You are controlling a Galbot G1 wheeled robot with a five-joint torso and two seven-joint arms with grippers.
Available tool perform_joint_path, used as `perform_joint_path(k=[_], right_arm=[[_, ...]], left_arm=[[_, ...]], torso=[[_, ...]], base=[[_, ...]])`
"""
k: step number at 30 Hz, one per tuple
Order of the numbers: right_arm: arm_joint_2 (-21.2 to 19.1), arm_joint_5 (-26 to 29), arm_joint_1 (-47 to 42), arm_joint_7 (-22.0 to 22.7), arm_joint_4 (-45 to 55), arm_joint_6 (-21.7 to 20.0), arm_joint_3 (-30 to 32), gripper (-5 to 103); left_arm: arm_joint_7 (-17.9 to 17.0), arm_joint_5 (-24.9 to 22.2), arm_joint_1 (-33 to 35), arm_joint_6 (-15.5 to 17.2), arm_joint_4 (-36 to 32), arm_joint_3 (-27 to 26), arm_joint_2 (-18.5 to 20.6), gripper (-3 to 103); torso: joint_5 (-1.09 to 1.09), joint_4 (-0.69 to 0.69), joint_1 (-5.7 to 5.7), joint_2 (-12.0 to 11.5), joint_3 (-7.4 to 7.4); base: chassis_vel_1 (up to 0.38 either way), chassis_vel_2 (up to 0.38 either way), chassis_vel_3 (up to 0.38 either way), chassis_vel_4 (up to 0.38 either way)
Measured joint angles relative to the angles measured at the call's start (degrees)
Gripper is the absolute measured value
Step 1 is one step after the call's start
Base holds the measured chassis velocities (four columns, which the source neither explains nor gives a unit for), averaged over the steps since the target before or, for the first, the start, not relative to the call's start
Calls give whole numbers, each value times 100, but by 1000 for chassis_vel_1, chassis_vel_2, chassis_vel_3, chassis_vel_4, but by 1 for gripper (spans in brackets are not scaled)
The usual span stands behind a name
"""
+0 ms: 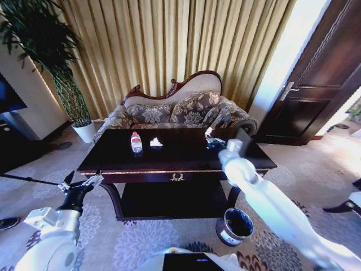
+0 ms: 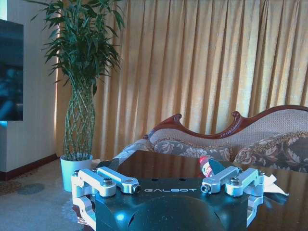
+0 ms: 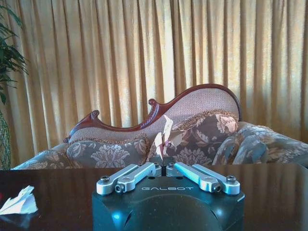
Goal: Move to the front of the table and place the trash on the table into the trash bin.
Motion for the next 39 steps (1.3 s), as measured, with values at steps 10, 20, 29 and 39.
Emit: perform_joint_path(k=[10, 20, 29, 39], right_arm=[[414, -991, -2042, -417, 1159, 106, 1282, 0], [630, -1261, -2818, -484, 1707, 129, 1519, 0], [682, -1324, -2871, -479, 1708, 132, 1466, 0], [695, -1350, -2848, -469, 1575, 146, 1421, 0]], left_arm=[[50, -3, -11, 1, 0, 32, 70, 100], [146, 8, -129, 396, 0, 103, 178, 100], [173, 125, -193, 689, 0, -56, 274, 100], [159, 198, -203, 630, 0, 11, 209, 100]], torso=[[0, -2, 0, 0, 0], [-1, -1, 1, 0, 1], [-1, -1, 3, -2, 2], [-1, -2, -7, 4, -2]], base=[[0, 0, 0, 0], [4, -3, -5, 4], [113, -108, -114, 120], [188, -204, -202, 178]])
